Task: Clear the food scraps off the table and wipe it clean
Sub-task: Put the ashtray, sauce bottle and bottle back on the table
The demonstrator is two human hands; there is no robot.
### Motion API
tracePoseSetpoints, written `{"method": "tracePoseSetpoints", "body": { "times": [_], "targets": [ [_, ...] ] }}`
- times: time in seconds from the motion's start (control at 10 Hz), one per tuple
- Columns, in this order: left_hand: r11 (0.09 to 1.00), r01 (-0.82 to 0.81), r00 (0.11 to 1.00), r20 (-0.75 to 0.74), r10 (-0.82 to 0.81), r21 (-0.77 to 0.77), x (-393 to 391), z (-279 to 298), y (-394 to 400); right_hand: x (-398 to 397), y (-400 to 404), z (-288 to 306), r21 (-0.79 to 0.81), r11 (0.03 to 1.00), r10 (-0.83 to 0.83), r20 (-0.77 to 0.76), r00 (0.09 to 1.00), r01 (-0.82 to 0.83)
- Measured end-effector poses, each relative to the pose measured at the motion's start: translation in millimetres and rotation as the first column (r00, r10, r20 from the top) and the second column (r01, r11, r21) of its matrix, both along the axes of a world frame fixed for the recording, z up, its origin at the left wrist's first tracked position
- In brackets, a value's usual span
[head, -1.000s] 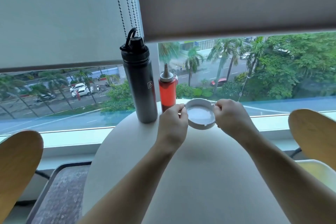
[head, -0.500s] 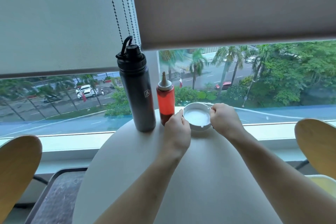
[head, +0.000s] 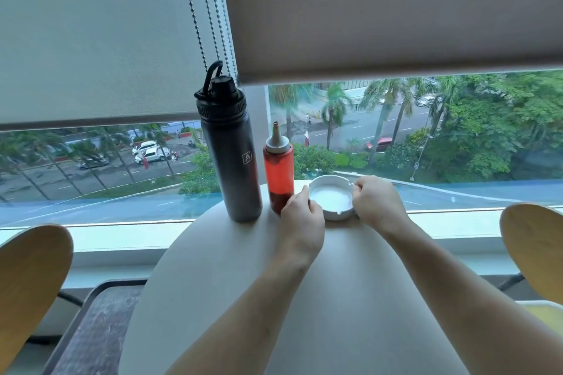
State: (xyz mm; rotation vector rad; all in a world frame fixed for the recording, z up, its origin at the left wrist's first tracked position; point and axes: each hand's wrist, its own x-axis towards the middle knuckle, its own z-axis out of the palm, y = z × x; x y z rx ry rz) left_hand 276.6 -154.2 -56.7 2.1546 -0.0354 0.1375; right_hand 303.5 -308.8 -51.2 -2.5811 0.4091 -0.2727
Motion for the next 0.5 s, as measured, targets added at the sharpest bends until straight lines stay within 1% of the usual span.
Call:
{"method": "tracePoseSetpoints", "body": {
  "times": [0.2,0.3,0.4,0.5],
  "targets": [
    [1.0,0.001,1.0,0.021,-0.002,0.014,0,1,1,0,-3,-2,0.024,1.0,0.002,-0.012,1.0,-0.002],
    [1.0,0.002,0.999,0.041,-0.003,0.024,-4,3,5,-3,-4,-1,0.083,0.996,0.011,-0.027,1.0,-0.009],
    [1.0,0.004,0.997,0.07,-0.005,0.017,-8,5,14,-12,-6,3,0.102,0.995,0.012,0.0,1.0,-0.012],
    [0.999,-0.011,0.995,0.102,0.006,0.05,-19,10,26,-30,-3,8,0.032,0.999,0.025,0.1,0.995,-0.028]
  ]
}}
